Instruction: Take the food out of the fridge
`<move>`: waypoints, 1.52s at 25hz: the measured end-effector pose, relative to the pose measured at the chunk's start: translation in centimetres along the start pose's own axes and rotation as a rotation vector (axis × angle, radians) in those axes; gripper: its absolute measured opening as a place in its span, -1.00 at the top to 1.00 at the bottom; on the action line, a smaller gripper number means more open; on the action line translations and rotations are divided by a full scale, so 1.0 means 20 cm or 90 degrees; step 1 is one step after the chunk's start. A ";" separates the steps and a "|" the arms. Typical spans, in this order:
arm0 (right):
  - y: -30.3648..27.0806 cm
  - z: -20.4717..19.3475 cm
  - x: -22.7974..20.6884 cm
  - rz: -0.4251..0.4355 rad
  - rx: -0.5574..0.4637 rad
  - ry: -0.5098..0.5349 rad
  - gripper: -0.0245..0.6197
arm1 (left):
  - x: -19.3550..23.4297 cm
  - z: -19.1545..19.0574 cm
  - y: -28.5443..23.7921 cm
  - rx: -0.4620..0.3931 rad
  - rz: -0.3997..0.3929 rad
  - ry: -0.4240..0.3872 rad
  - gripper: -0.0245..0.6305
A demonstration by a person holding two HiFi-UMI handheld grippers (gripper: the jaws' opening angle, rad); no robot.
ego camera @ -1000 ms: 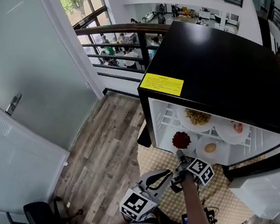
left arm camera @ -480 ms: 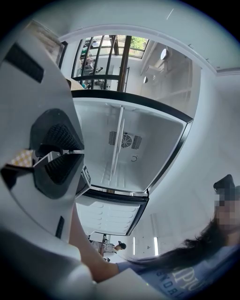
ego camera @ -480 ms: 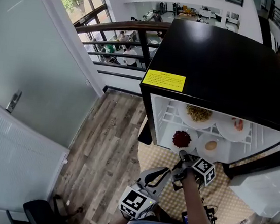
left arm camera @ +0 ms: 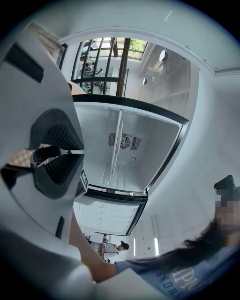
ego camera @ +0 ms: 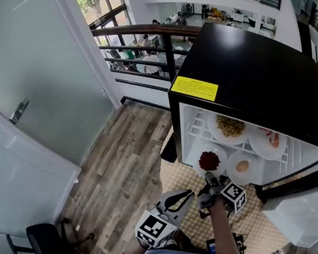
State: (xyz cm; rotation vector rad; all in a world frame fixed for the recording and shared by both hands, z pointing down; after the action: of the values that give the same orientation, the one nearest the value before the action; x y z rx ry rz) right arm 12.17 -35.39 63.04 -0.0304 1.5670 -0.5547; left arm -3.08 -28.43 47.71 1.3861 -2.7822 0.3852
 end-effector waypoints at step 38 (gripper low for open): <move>0.40 -0.17 0.25 0.137 0.131 0.058 0.84 | -0.06 -0.05 0.21 0.005 0.012 0.000 0.83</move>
State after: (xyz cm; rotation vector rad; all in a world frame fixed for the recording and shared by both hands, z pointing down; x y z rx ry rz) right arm 11.07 -29.06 55.32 0.3195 1.5704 -0.5506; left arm -5.73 -24.84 47.54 1.3617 -2.7993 0.3958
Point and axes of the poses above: the fingertips, and each gripper's own axes: y backward along the fingers, x to its left, z out of its top, the point moved 6 cm from there along y, backward along the fingers, and after that the axes turned 2 degrees about -x, right-handed, at the moved point
